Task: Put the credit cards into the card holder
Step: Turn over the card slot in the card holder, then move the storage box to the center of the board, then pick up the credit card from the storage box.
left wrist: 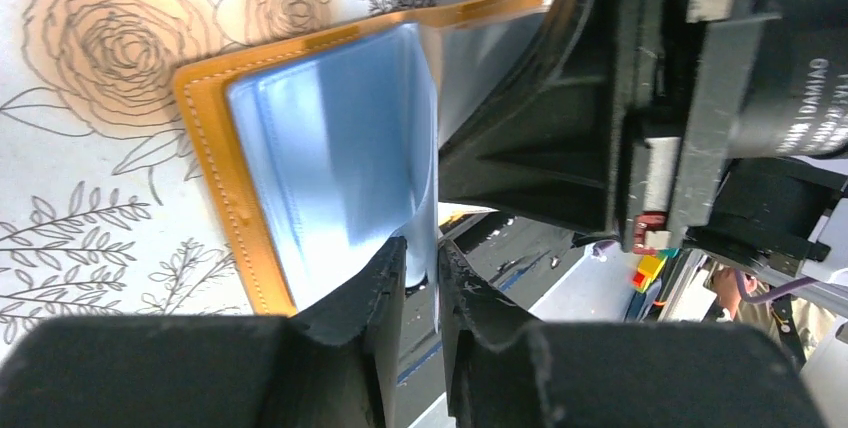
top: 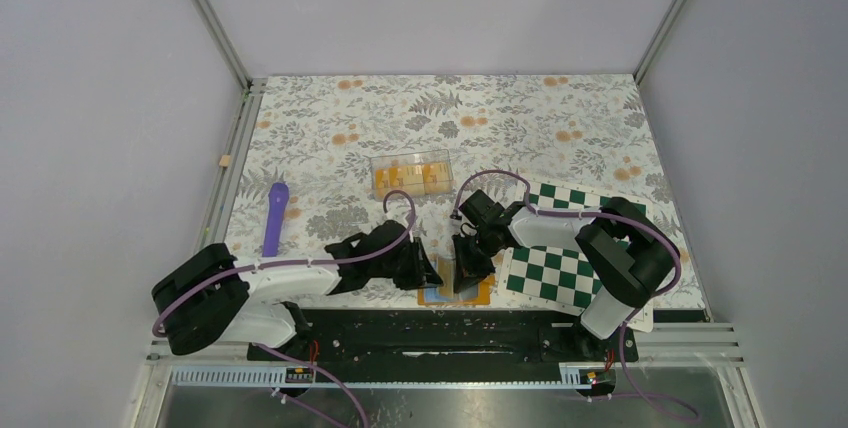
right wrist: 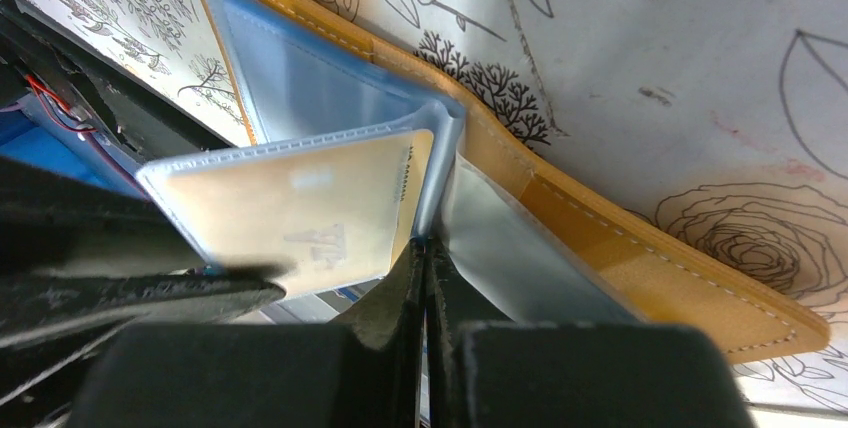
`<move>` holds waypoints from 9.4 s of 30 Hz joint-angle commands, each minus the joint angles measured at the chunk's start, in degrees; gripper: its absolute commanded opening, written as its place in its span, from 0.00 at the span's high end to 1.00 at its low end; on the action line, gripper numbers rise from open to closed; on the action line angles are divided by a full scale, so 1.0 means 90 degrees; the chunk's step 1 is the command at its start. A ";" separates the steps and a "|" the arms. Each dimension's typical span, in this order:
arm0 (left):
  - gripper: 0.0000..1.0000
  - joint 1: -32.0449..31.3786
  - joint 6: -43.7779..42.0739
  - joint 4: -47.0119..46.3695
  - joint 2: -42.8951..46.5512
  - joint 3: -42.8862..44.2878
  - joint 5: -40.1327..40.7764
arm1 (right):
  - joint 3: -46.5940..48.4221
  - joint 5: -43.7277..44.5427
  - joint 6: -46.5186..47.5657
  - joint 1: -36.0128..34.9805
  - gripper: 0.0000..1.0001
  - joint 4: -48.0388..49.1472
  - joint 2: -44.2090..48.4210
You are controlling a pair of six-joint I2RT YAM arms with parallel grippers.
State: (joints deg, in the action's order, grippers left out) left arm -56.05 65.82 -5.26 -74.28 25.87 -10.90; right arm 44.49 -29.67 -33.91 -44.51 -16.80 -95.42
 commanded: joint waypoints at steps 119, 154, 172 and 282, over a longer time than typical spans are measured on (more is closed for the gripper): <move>0.36 0.3311 -0.3454 0.3052 -0.1143 0.3303 -0.1418 | 0.7363 0.1191 0.1410 0.1919 0.55 -0.3560 -0.3745; 0.43 0.2579 -0.2715 0.2838 -0.1675 0.3702 -0.0871 | 0.3388 0.0796 0.0297 0.1057 0.66 -0.2092 -0.0699; 0.60 0.2299 -0.2372 0.2492 -0.3105 0.3829 -0.0150 | 0.3071 0.0647 0.0336 0.1079 0.70 -0.1798 -0.0809; 1.00 0.1308 -0.2782 0.3516 -0.3018 0.5021 0.0763 | 0.2693 0.0523 0.0472 0.1080 0.73 -0.1727 -0.0929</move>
State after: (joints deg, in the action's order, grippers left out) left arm -43.40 40.51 30.22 -105.93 70.70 -2.48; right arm 69.08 -23.55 -30.26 -34.39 -32.93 -103.96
